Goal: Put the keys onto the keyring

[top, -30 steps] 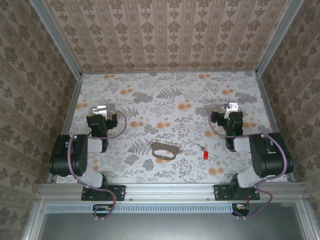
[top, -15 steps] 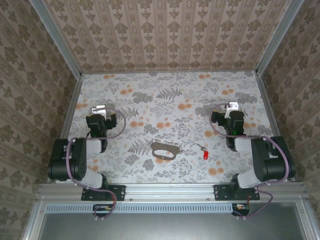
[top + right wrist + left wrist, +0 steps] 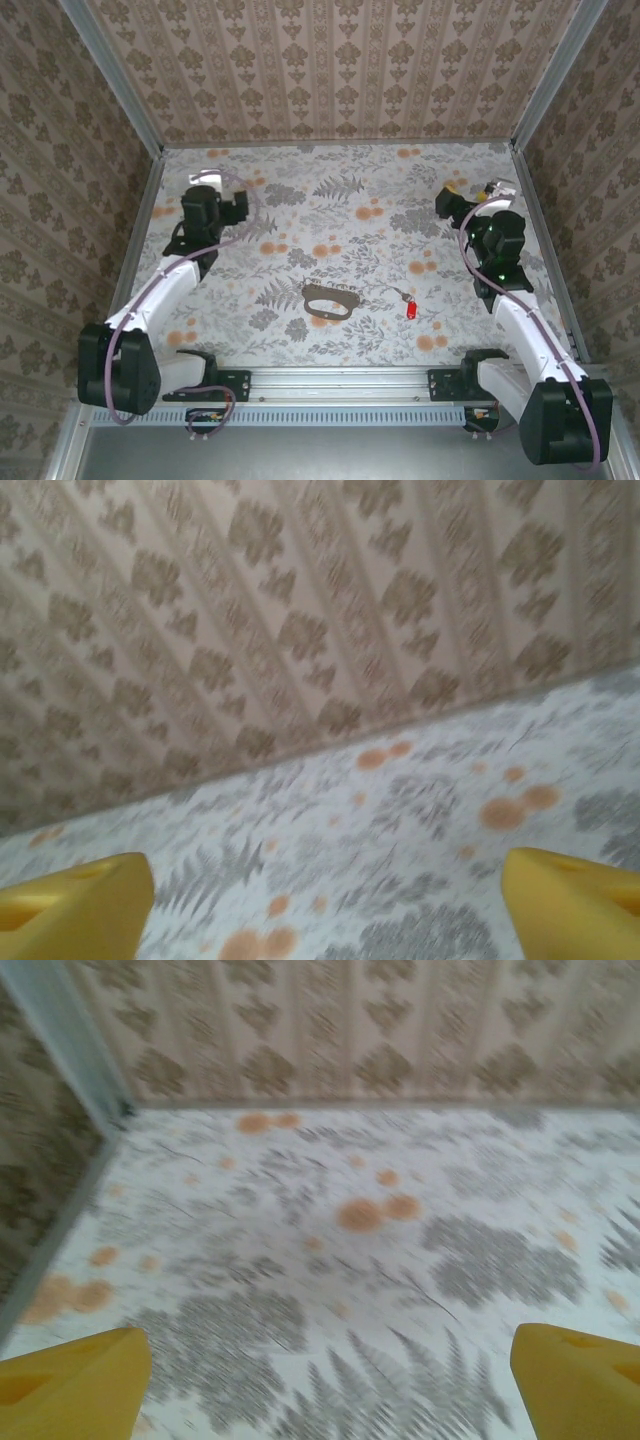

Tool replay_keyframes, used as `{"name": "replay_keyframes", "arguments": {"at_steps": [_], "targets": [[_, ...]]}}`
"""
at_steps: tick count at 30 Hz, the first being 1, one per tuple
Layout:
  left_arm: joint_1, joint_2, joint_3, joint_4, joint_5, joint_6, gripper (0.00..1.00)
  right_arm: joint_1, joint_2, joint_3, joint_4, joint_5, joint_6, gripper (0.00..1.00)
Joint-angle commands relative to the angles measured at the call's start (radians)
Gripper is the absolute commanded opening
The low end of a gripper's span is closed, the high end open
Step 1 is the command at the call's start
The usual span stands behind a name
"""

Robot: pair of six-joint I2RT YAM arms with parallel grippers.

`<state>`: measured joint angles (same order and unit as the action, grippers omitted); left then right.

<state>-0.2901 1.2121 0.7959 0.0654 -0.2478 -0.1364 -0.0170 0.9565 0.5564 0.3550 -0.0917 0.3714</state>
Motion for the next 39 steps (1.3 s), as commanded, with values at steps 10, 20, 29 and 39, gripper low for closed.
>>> {"name": "replay_keyframes", "arguments": {"at_steps": [10,20,29,39], "targets": [[-0.341,-0.065,-0.029,-0.269,-0.021,-0.237,0.95,0.27,0.136,0.082,-0.516,-0.143,0.068,0.71],[-0.489,0.071,-0.046,-0.264,-0.11,-0.276,0.95,0.42,0.2,0.058,-0.582,-0.056,0.113,0.68],[-0.528,0.206,0.037,-0.31,-0.148,-0.24,0.96,0.505,0.264,0.105,-0.624,-0.015,0.1,0.67],[-0.592,0.309,0.061,-0.347,-0.174,-0.215,0.95,0.522,0.295,0.101,-0.651,-0.053,0.081,0.65]]}}
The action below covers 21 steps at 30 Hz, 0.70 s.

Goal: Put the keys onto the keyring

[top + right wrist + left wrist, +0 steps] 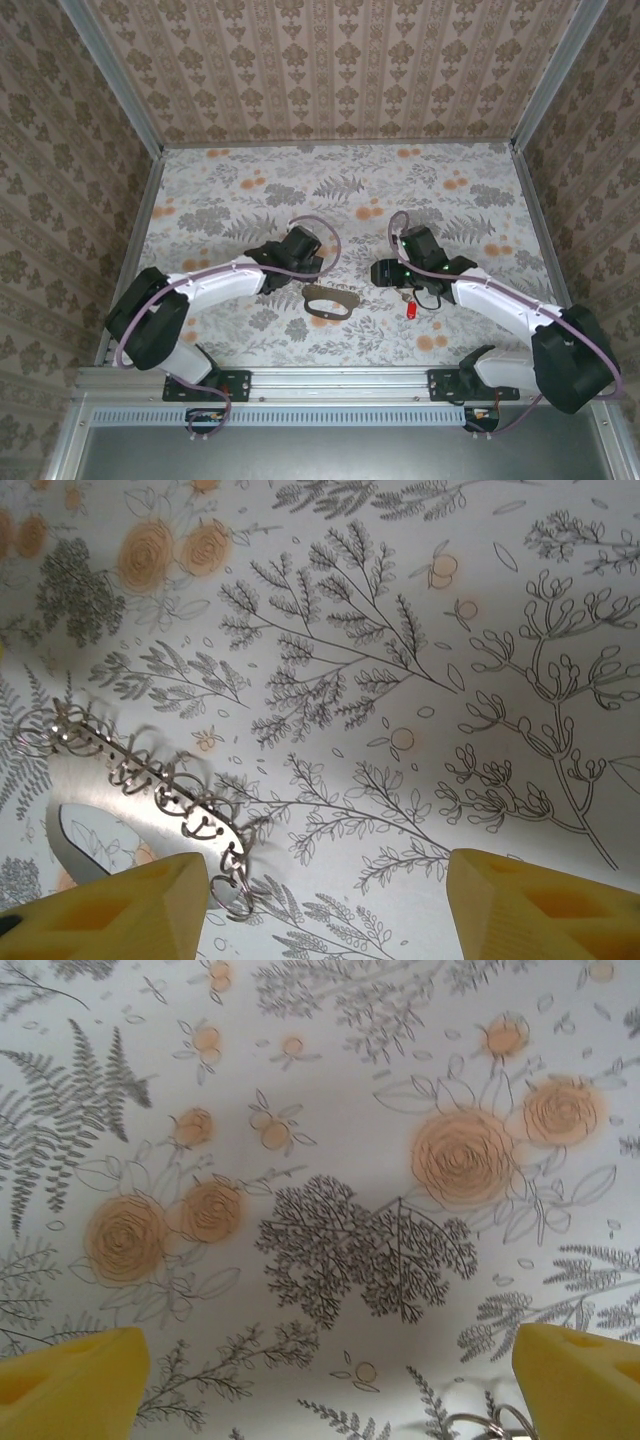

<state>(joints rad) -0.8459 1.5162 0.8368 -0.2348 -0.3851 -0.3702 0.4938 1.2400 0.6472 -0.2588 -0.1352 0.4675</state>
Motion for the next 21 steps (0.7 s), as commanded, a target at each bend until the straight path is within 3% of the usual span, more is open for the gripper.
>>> {"name": "replay_keyframes", "arguments": {"at_steps": [1,9,21], "targets": [[-0.057,0.001,0.016,-0.058,-0.052,0.017,0.95,0.015,0.012,0.005,-0.037,-0.016,-0.015,0.64],[-0.182,-0.026,-0.005,-0.125,-0.146,-0.029,0.96,0.07,0.017,-0.011,-0.058,-0.018,-0.019,0.59],[-0.172,-0.006,-0.07,-0.096,-0.118,-0.059,0.97,0.136,0.076,-0.02,-0.026,-0.024,-0.005,0.5]]}}
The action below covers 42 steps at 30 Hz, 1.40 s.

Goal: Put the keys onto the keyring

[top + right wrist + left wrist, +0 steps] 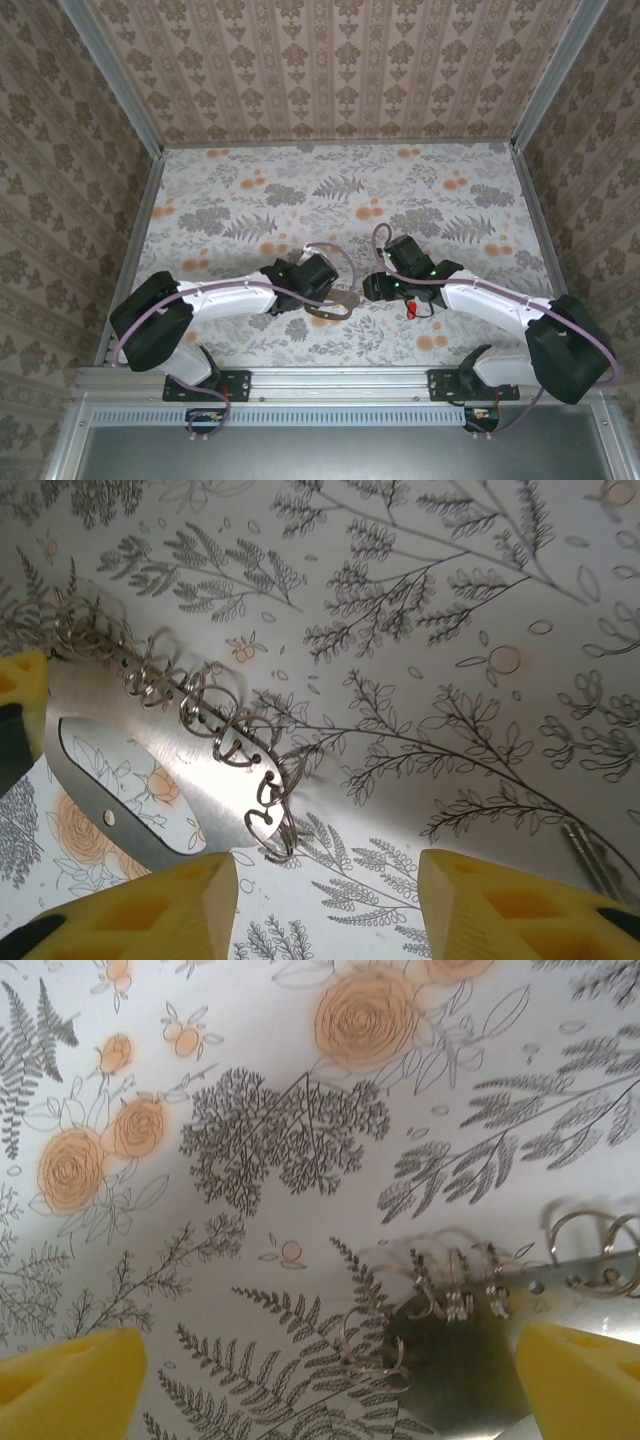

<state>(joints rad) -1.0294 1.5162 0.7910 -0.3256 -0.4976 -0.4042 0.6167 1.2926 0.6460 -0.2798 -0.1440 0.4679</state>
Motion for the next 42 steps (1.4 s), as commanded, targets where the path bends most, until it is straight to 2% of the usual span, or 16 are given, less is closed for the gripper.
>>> {"name": "replay_keyframes", "arguments": {"at_steps": [1,17,28,32,36,42], "targets": [[0.018,-0.006,-0.032,0.001,-0.001,-0.025,0.97,0.018,0.03,-0.02,-0.004,-0.017,-0.005,0.49],[0.166,0.032,-0.068,0.127,0.066,0.04,0.97,0.06,0.141,-0.021,0.074,-0.049,0.023,0.29],[0.195,0.03,-0.014,0.139,0.099,0.091,0.97,0.061,0.197,0.001,0.128,-0.059,0.027,0.27],[0.194,-0.009,0.003,0.123,0.124,0.086,0.97,0.061,0.196,0.006,0.133,-0.063,0.029,0.29],[0.192,-0.046,0.015,0.11,0.135,0.078,0.97,0.061,0.183,0.006,0.13,-0.068,0.034,0.33],[0.192,-0.087,0.026,0.094,0.13,0.065,0.97,0.061,0.112,-0.012,0.103,-0.041,0.055,0.33]]}}
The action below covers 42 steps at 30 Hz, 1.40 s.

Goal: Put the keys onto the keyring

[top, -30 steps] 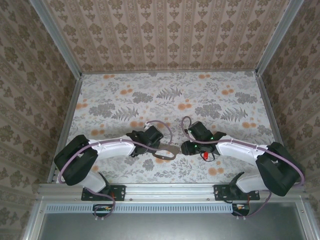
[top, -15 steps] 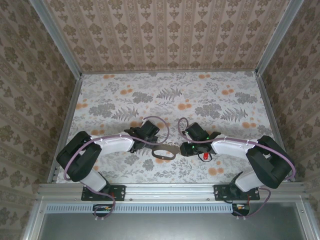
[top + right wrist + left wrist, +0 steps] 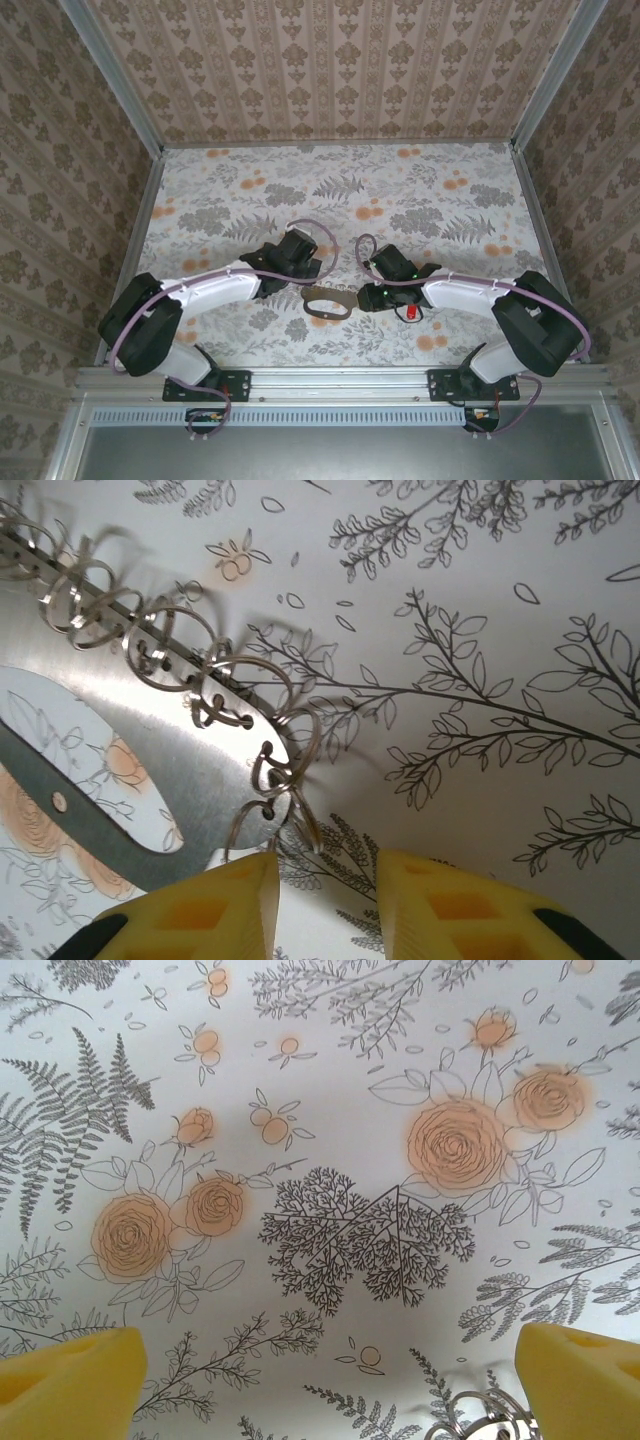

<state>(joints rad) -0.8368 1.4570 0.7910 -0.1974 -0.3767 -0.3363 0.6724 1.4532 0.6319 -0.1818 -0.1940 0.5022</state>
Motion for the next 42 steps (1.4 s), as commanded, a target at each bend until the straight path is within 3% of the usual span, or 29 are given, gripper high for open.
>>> {"name": "replay_keyframes", "arguments": {"at_steps": [1,8,23,42], "targets": [[0.0,-0.036,0.028,-0.037,0.007,-0.007,0.97,0.005,-0.056,-0.002,-0.001,0.016,0.028,0.33],[0.004,-0.079,0.033,-0.033,-0.024,-0.018,0.97,0.007,-0.126,-0.015,-0.015,0.032,0.059,0.32],[0.08,-0.162,-0.001,-0.026,-0.006,-0.006,0.97,0.048,-0.01,-0.005,0.041,0.025,0.083,0.26],[0.104,-0.16,-0.026,0.007,0.027,-0.003,0.97,0.049,0.049,0.03,0.054,0.038,0.073,0.24]]}}
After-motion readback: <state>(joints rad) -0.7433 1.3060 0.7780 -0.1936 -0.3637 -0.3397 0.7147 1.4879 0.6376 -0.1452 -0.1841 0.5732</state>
